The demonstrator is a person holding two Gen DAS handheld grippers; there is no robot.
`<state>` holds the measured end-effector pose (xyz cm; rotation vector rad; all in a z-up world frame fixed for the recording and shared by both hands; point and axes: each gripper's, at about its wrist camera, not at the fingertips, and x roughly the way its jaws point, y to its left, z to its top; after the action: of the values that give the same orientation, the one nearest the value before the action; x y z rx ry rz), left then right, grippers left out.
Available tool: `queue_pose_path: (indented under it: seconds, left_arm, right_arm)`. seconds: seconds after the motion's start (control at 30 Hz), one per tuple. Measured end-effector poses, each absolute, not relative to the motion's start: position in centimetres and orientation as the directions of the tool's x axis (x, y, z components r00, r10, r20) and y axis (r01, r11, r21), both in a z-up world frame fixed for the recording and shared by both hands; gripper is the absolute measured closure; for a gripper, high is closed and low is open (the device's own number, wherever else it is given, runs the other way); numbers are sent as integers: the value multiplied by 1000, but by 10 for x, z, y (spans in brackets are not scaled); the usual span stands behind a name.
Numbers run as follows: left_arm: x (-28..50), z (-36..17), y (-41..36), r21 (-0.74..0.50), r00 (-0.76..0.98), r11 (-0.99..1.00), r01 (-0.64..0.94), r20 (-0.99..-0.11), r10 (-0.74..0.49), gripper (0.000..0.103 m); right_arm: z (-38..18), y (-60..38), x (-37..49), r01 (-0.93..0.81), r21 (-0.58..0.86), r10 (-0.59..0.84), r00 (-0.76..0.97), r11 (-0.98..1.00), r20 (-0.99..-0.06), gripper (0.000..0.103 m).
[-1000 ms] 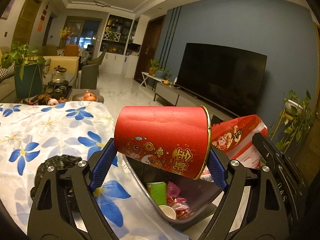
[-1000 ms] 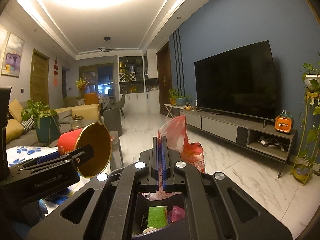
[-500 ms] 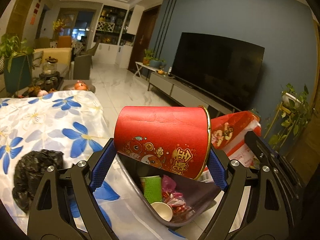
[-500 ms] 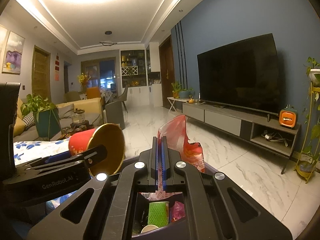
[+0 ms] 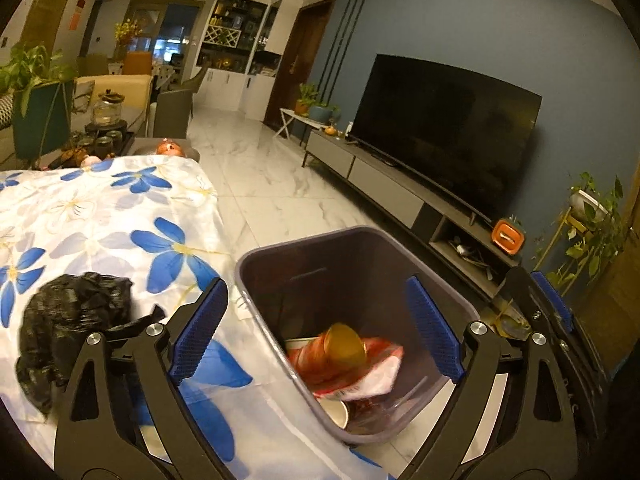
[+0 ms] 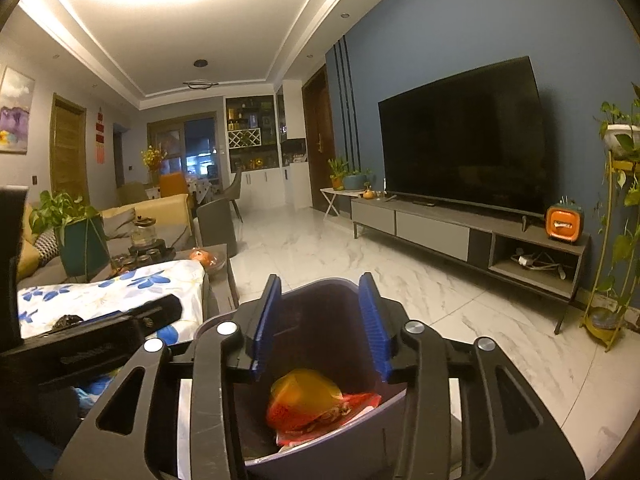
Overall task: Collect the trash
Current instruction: 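Open both grippers to drop the red cup and red bag into the bin, then grasp the black plastic bag with the right gripper while the left gripper moves toward the other red cup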
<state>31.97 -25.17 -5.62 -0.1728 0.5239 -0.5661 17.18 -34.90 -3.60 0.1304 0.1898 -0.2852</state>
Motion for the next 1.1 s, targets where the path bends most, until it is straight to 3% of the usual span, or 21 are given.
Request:
queue_pose_path:
  seconds: [0.3, 0.67, 1.1]
  left_arm:
    - [278, -39, -203, -289, 816, 875, 387, -335, -472, 6]
    - [221, -25, -80, -299, 949, 948, 109, -253, -188, 6]
    - [175, -32, 75, -272, 949, 927, -259, -252, 191, 6]
  right_arm:
    - [-31, -339, 163, 243, 147, -209, 955, 959, -211, 50]
    - [-39, -276, 171, 82, 148, -42, 965, 986, -257, 38]
    - [-46, -192, 207, -65, 149, 111, 938, 987, -329, 31]
